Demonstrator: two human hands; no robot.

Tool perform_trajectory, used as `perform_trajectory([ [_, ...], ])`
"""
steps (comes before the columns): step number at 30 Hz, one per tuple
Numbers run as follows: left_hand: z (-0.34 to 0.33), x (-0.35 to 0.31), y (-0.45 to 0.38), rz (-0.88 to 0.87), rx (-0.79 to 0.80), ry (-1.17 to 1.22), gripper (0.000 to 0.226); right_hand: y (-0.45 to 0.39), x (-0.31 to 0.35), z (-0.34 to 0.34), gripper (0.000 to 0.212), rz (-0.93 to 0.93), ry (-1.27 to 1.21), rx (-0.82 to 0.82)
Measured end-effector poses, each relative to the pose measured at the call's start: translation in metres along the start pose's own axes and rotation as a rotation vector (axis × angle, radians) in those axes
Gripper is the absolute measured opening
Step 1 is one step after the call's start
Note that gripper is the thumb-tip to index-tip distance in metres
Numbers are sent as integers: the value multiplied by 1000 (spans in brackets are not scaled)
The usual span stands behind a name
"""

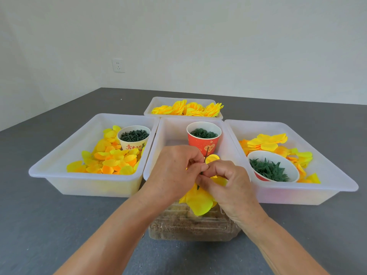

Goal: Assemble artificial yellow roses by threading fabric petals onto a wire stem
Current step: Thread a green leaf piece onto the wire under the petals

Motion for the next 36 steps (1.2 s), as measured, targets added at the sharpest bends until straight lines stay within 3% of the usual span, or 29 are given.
perform_trajectory([
  [11,1,-1,-2,26,-1,-32,9,5,3,-3,20,18,128,-81],
  [17,3,-2,-3,39,23,-19,9,-3,2,0,12,-144,-100,188],
  [21,6,-2,-1,46,-20,13,19,-6,2,8,12,-147,-190,293],
  [30,2,-2,1,83,-123,0,20,-3,3,3,9,-156,-188,174],
  [36,1,-4,-2,37,-71,2,21,0,2,-2,19,-161,-158,84],
])
Point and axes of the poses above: each hand's wrist, its own y-axis away from the middle knuckle, its own z-axis out of the back of the hand, x = y × z, the point moved 3 cm from there along -y, towards the middle knuckle, and after that the axes turned 15 degrees about y, right-handed, at the moved point
